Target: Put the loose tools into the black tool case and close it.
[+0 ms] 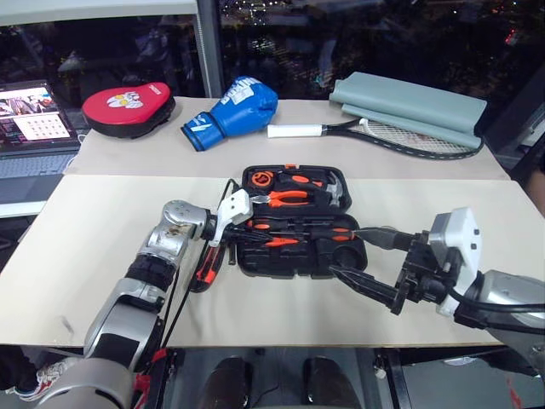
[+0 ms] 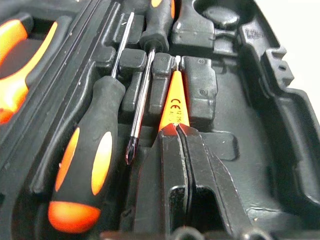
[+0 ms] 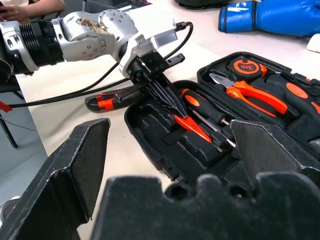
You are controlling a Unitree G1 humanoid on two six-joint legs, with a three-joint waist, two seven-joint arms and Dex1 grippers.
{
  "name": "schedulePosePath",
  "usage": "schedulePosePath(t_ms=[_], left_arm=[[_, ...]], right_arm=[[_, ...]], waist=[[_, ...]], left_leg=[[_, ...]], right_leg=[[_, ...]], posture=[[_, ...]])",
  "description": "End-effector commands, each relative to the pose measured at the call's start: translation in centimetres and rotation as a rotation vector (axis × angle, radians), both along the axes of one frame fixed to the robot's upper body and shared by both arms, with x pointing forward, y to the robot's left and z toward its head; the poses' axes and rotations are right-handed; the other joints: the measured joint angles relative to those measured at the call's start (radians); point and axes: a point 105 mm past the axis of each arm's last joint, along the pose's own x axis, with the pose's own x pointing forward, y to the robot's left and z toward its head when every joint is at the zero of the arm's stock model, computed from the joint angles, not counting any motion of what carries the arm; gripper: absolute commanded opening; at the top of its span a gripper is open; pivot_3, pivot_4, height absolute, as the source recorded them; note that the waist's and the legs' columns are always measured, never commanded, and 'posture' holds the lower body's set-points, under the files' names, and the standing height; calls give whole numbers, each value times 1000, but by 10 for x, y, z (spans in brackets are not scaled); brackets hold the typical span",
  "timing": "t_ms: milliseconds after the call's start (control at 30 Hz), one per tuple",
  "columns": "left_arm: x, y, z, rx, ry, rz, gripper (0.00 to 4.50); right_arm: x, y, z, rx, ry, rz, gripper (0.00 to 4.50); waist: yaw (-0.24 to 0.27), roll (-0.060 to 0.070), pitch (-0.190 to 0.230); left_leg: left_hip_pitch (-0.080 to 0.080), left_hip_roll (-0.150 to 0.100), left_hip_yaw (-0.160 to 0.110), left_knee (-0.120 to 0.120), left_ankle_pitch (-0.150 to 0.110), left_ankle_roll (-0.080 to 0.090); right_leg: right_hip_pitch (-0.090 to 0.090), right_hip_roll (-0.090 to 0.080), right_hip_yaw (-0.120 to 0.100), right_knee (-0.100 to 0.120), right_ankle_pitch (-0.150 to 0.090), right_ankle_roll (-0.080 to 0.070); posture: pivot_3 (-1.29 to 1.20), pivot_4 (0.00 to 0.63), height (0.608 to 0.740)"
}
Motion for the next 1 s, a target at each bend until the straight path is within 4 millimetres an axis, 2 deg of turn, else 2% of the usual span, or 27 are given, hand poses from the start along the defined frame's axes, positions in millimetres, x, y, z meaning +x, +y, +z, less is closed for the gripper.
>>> schedulePosePath(t_ms=[33,133,300,400,533,733,867,1000], left_arm=[[-4,27,19,29,-59,70,4468],[-9,26,26,34,-46,74,4468],[-10,-4,17,94,-18,85,4468],[-10,-22,1,166,119,294,4468],[-11,-45,-7,138,204,423,4468],[-26,-64,-23,222,317,479,4468],[-22,-67,-35,288,294,498,4468],[-26,-79,-44,268,337,455,4468]], right_arm=[[1,-1,11,-21,-61,46,4500],[3,1,10,-24,-63,67,4500],[7,8,11,-13,-71,89,4500],[5,13,8,-1,-68,93,4500],[0,18,3,25,-61,91,4500],[-4,25,-5,55,-59,75,4500],[-5,29,-6,85,-69,51,4500],[-3,31,-5,93,-79,37,4500]], waist=[[6,-1,1],[15,-2,1],[21,-3,2],[19,-3,2],[17,-4,2],[5,-5,3],[0,-5,3],[1,-5,3]], left_leg=[[0,0,0,0,0,0],[-1,0,-1,0,0,0],[-1,-1,-1,0,0,0],[-1,-1,-1,0,0,0],[-1,-1,-1,0,0,0],[-1,-1,-1,0,0,0],[1,-1,-1,0,0,0],[1,-1,-1,1,1,-1]], right_leg=[[0,0,0,0,0,0],[0,0,-2,0,0,-1],[0,-2,-2,0,-1,1],[0,0,-2,1,-1,0],[0,0,-1,2,-1,1],[0,1,0,2,-1,1],[0,1,0,4,-2,1],[0,0,0,5,-2,1]], posture=[[0,150,736],[0,150,736],[0,150,736],[0,150,736],[0,150,736],[0,150,736],[0,150,736],[0,150,736]])
